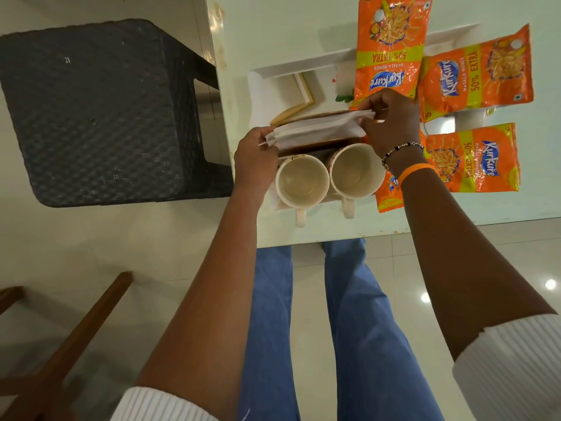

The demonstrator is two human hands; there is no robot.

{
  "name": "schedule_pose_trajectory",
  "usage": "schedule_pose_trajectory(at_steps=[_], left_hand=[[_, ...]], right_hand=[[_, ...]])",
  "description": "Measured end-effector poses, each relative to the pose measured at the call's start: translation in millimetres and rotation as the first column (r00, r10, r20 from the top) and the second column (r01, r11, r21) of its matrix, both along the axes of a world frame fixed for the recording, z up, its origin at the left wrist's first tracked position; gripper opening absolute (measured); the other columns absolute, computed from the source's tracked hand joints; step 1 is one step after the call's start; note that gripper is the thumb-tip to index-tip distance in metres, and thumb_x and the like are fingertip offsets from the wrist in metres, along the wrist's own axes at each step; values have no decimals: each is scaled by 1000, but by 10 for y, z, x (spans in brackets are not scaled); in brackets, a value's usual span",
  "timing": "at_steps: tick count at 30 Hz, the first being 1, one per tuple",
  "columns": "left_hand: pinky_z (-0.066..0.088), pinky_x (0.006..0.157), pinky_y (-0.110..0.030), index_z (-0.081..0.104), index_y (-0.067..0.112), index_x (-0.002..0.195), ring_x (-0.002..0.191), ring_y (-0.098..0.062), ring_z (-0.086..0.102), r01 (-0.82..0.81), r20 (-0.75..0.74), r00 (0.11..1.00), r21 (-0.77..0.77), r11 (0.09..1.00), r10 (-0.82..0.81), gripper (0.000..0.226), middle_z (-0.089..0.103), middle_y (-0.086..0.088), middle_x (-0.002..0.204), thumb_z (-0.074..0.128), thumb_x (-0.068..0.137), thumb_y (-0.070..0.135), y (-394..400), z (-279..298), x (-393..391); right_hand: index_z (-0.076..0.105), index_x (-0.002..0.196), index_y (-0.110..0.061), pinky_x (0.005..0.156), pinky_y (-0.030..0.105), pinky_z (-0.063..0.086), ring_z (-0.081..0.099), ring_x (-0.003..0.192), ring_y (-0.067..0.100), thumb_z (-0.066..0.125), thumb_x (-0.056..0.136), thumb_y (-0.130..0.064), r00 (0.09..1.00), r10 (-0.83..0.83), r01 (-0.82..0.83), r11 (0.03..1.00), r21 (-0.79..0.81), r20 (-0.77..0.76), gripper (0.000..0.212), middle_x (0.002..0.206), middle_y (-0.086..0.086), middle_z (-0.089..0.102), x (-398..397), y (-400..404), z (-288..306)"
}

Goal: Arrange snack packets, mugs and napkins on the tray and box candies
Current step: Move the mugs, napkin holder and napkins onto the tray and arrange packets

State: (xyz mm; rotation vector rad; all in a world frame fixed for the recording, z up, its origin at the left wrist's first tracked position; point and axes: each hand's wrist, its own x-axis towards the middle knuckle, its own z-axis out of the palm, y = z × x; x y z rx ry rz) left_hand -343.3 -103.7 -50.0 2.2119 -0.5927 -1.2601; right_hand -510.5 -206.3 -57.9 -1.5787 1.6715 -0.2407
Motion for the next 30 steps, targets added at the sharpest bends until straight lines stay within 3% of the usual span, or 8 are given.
schedule_pose_trajectory(at_steps=[3, 6, 10, 13, 15, 20, 25, 30], left_hand=[[38, 70, -9, 55, 16, 119, 80, -2, 49, 30, -11, 999, 3, 1000, -30, 27, 53, 9, 99, 54, 93, 23, -11, -9, -20], [39, 72, -7, 55, 17, 119, 92, -4, 50, -62, 12, 998, -34, 997, 63, 27, 56, 6, 108, 54, 92, 19, -7, 8, -33], [40, 87, -7, 52, 19, 125, 110, -3, 46, -17, 81, 996, -135, 991, 28, 36, 54, 1, 129, 57, 90, 18, 10, 50, -38], [34, 89, 0, 48, 20, 130, 116, -2, 42, 182, 96, 981, -177, 967, -167, 47, 50, 2, 133, 63, 86, 18, -3, 82, -87], [34, 95, -9, 49, 20, 131, 118, -5, 44, 262, 114, 963, -177, 949, -244, 50, 50, 0, 133, 65, 84, 17, -19, 74, -117], [35, 93, -14, 52, 22, 127, 108, 0, 43, 260, 140, 961, -170, 951, -238, 48, 54, 1, 128, 68, 82, 17, -50, 73, -150], [37, 97, -18, 51, 20, 128, 118, -9, 48, 265, 154, 958, -161, 951, -241, 45, 53, 0, 131, 64, 86, 19, -61, 97, -174], [29, 89, 4, 56, 15, 120, 118, -11, 50, 271, 294, 935, -239, 932, -196, 30, 57, -1, 125, 54, 90, 13, -67, 230, -340]], right_hand=[[64, 98, -3, 73, 13, 42, 54, 86, 12, 58, 79, 0, 999, -28, 28, 1000, -6, -18, 19, 105, 12, 68, -34, -5, -2], [62, 105, -5, 85, 19, 44, 58, 104, 21, 55, 81, -2, 1000, -9, 9, 1000, -6, -10, 25, 113, 10, 66, -67, 30, 24], [56, 123, -12, 101, 24, 39, 49, 123, 21, 54, 85, -5, 986, 161, -161, 987, -4, 49, 39, 131, 5, 57, -58, 134, 87], [53, 128, -17, 94, 14, 32, 47, 125, 18, 56, 86, -8, 963, 261, -263, 964, 31, 60, 43, 136, 3, 54, -37, 175, 78], [52, 129, -18, 94, 14, 33, 47, 125, 17, 57, 86, -9, 964, 260, -262, 964, 41, 56, 44, 136, 3, 54, -31, 180, 71], [54, 127, -17, 91, 10, 30, 49, 124, 18, 58, 85, -10, 964, 255, -258, 966, 35, 72, 43, 133, 4, 56, -41, 180, 69], [52, 128, -17, 92, 9, 28, 47, 126, 18, 58, 86, -11, 958, 280, -283, 958, 47, 69, 43, 136, 4, 54, -51, 176, 78], [54, 126, -10, 96, 11, 29, 47, 127, 20, 54, 88, -8, 981, 175, -174, 984, -23, 85, 38, 136, 6, 53, -145, 212, 193]])
